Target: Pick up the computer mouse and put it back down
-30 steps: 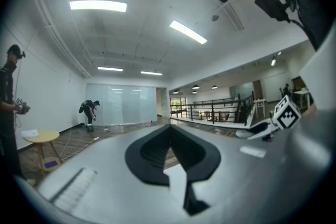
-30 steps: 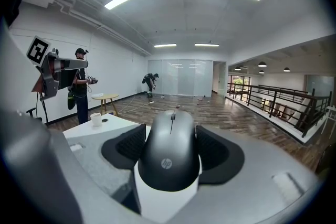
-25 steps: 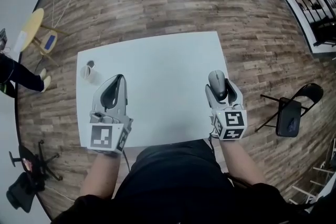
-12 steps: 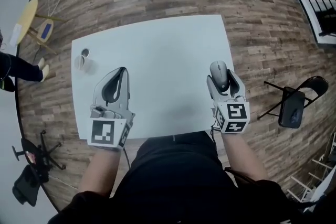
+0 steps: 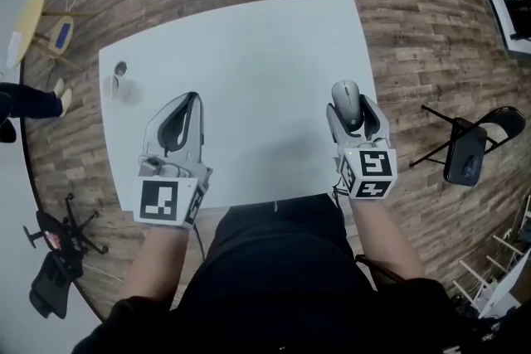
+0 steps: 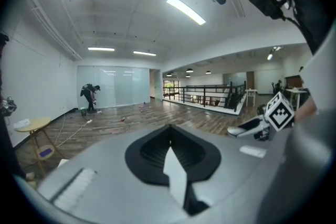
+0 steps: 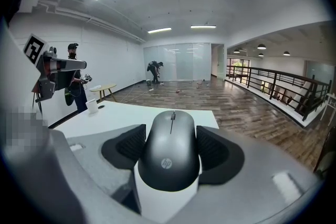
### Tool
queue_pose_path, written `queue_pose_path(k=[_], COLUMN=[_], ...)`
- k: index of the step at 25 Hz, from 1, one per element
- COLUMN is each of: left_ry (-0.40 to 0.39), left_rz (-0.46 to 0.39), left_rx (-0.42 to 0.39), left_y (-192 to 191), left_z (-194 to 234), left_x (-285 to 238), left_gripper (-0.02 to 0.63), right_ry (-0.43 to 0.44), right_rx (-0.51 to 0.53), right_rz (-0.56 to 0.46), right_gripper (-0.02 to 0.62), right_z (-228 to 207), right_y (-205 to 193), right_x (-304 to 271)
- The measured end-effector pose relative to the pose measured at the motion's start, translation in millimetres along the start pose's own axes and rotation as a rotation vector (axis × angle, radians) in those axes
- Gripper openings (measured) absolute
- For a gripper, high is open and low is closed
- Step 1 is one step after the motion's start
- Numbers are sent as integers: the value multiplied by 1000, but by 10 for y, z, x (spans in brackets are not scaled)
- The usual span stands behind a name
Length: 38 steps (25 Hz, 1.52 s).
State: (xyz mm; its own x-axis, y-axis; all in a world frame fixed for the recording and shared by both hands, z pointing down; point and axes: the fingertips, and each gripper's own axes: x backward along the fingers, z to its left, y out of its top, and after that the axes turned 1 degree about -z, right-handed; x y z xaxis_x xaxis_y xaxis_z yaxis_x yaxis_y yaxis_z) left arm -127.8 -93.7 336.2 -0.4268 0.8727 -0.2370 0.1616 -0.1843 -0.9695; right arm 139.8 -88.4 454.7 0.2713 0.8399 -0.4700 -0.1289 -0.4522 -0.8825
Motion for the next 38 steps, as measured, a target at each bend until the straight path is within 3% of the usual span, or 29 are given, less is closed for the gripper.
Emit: queue_pose_path(k=[12,38], left_ry=[1,-51], left_rz=[36,133], left_rx=[-10,42], left_y=[-25,-551], left_z=[-52,-123], left_x=[-90,-228], left_gripper=[0,0], right_ry=[3,2], right_rx=[-23,-69], right_rz=[44,134], right_gripper=[301,302], right_z=[-35,45], right_y=[-252,-766], right_x=[12,-102])
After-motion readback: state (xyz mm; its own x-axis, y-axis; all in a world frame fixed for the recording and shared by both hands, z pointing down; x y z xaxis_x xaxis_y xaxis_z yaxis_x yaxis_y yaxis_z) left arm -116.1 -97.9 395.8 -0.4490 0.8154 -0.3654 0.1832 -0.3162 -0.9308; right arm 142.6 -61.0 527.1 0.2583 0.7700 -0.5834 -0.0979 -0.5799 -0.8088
